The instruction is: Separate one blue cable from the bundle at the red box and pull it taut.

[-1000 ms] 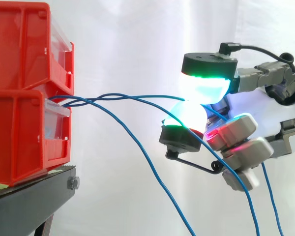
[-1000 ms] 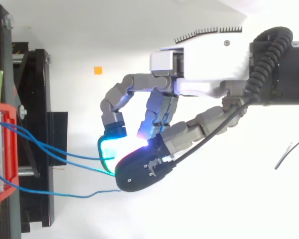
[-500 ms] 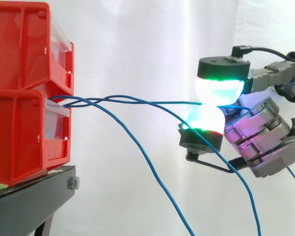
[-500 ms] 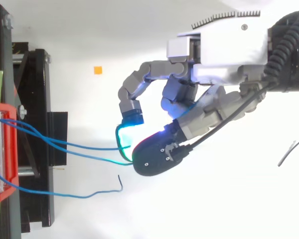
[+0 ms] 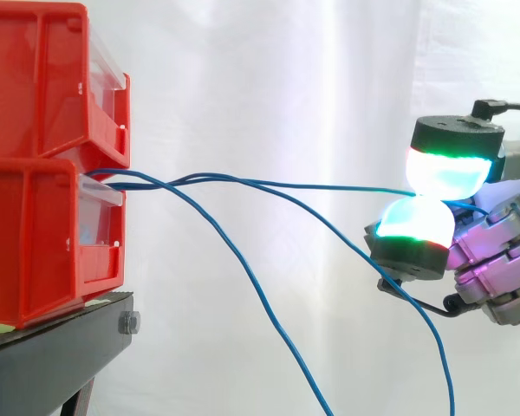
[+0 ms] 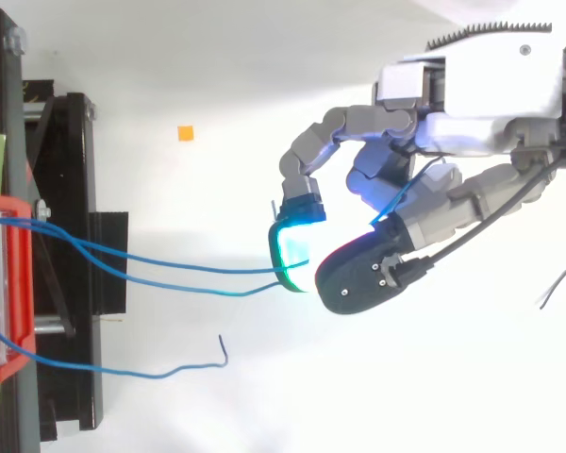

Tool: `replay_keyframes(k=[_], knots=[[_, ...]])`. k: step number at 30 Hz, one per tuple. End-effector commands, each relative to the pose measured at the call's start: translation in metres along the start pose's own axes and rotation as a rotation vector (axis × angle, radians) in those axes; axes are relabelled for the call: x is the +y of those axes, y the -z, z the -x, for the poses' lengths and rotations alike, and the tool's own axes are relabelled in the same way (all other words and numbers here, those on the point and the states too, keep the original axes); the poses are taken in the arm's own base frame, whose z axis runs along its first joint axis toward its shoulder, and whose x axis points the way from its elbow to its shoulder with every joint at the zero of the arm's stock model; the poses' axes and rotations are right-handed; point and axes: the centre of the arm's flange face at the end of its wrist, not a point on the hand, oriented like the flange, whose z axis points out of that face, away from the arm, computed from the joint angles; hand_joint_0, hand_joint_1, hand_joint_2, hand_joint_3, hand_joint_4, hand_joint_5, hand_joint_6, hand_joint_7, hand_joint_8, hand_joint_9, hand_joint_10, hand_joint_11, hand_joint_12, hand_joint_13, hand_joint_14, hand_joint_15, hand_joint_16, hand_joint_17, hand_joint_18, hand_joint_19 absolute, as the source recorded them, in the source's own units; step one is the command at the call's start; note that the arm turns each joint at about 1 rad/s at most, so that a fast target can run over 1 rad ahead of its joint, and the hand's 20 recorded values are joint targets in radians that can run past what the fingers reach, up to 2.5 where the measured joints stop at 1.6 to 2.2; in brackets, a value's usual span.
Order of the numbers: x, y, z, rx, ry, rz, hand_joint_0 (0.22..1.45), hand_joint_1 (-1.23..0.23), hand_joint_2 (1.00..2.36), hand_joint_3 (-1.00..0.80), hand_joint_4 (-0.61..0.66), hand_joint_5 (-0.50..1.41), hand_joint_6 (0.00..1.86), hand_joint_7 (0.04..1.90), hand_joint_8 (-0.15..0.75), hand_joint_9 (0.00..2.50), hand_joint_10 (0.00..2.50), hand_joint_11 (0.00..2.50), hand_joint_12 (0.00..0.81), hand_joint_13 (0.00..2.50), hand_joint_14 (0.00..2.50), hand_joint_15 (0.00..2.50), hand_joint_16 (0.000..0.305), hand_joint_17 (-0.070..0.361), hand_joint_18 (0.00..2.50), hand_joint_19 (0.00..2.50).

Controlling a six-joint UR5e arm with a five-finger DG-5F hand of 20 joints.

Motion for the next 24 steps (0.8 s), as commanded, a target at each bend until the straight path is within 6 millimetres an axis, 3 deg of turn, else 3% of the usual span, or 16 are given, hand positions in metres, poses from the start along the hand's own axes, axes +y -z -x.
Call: replay_keyframes(k=[1, 24], knots=[[0.0009, -0.0042, -0.0012, -0.002, -0.003, 0.046, 0.62, -0.76, 1.02, 0.01, -0.01, -0.14, 0.89, 1.12, 0.308, 0.91, 2.38, 1.39, 0.4, 0.89, 2.5, 1.39, 0.043, 0.097, 1.46, 1.85], [0.0026, -0.0069, -0.0078, -0.046, 0.083, 0.055, 0.62, -0.76, 1.02, 0.02, -0.01, -0.14, 0.9, 1.13, 0.323, 0.89, 2.44, 1.39, 0.396, 0.88, 2.5, 1.38, 0.044, 0.099, 1.43, 1.79]])
